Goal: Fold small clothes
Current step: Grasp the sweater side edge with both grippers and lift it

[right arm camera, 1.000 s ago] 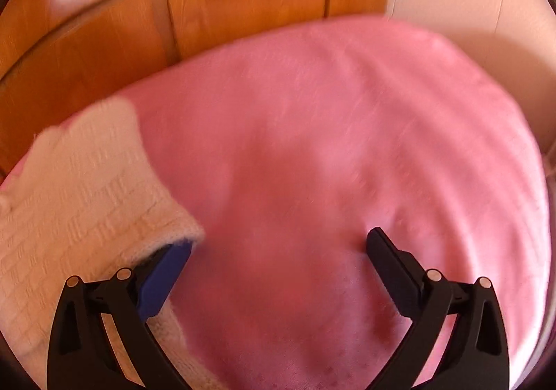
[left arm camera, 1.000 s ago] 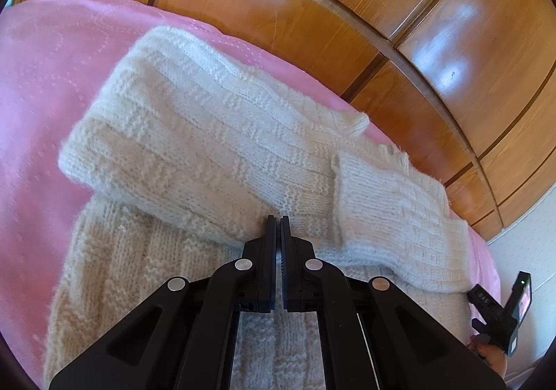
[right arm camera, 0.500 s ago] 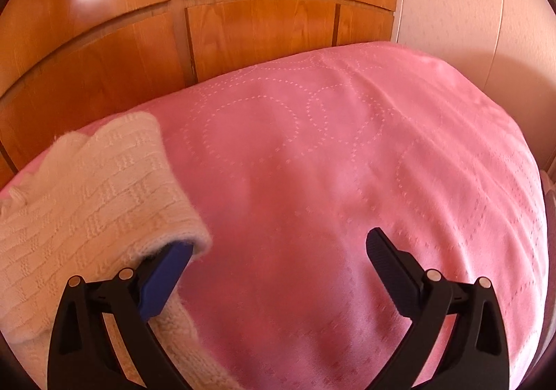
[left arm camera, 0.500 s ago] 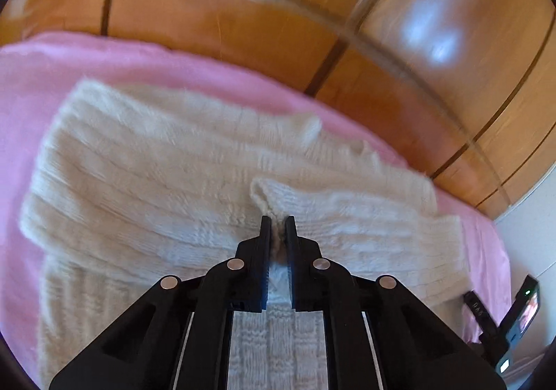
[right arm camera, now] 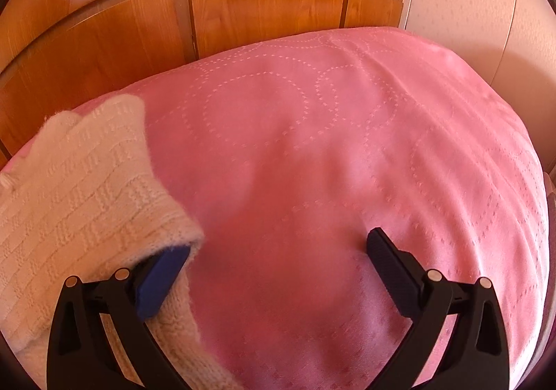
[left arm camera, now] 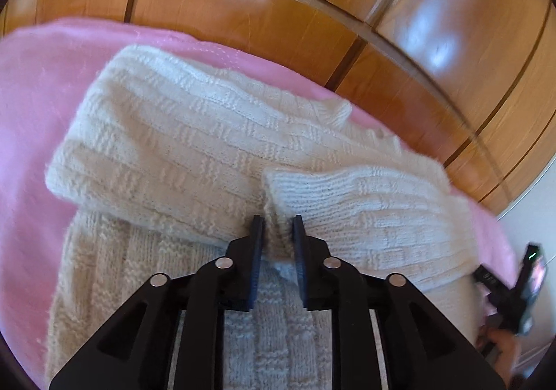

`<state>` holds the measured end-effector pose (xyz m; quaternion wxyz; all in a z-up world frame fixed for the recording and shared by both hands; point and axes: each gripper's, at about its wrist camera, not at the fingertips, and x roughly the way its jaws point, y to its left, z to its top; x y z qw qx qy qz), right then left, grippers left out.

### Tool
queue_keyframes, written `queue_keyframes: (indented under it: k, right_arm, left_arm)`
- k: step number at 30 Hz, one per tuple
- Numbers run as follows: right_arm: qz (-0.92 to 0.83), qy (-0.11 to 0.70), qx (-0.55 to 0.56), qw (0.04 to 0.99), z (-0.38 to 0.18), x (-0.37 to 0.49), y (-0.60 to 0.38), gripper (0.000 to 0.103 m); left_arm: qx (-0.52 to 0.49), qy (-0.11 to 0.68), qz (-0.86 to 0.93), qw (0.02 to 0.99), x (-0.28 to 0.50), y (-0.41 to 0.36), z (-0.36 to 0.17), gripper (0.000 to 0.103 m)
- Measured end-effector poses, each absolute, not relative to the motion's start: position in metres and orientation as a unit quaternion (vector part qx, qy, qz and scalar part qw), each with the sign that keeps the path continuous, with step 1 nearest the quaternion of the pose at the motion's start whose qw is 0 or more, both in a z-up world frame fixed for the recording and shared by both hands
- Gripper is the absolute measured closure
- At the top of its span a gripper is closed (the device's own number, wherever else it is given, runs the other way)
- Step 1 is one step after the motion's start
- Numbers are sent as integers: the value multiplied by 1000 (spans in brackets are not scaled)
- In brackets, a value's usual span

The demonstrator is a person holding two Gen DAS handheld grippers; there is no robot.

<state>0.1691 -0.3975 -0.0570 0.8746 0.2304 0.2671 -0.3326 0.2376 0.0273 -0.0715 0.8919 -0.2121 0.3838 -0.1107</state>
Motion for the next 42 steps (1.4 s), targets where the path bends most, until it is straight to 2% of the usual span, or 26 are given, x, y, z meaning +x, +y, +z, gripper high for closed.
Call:
queue_keyframes:
  k: [1, 2, 3, 4, 5, 12, 21, 23, 25, 28, 30, 32, 35, 42]
  right_arm:
    - [-333, 264, 235, 874, -57, 166, -399, 2]
    - [-334, 261, 242, 873, -56, 162, -400, 2]
    - [-335, 259, 247, 872, -57, 158, -401, 2]
    - [-335, 256, 256, 870, -59, 151, -402, 2]
    - [-326, 250, 269, 871, -61, 144, -404, 2]
    - [-254, 206, 314, 891, -70, 96, -397, 2]
    - [-81, 163, 288, 940, -69, 34, -362, 3]
    - [-56, 161, 276, 946, -71, 20, -357, 7]
    - [-35, 166, 265, 949, -76, 7, -354, 23]
    - [11, 179, 289, 940, -89, -13, -358, 35]
    - [49, 182, 316, 930, -100, -24, -364, 41]
    - [74, 188, 332, 921, -110, -37, -365, 48]
    - [111, 198, 353, 908, -121, -46, -364, 54]
    - [174, 212, 378, 884, -137, -67, -350, 55]
  left_arm:
    - [-226, 383, -117, 888, 234, 32, -71, 71]
    - [-235, 381, -125, 886, 227, 37, -68, 49]
    - [-232, 381, -125, 886, 221, 36, -66, 34]
    - [-219, 382, -105, 892, 215, 32, -63, 7]
    - [-207, 375, -88, 899, 205, 32, -61, 6]
    - [-227, 370, -96, 896, 152, 52, -62, 6]
    - [-169, 381, -102, 903, 112, 54, -61, 6]
    - [-153, 379, -115, 905, 104, 57, -60, 6]
    - [-138, 373, -124, 909, 94, 63, -58, 6]
    - [-132, 378, -120, 909, 84, 76, -56, 6]
    - [-145, 384, -123, 903, 79, 88, -56, 19]
    - [-141, 396, -119, 900, 74, 99, -58, 40]
    - [-133, 404, -133, 895, 64, 109, -60, 55]
    - [-154, 425, -226, 863, 27, 113, -63, 56]
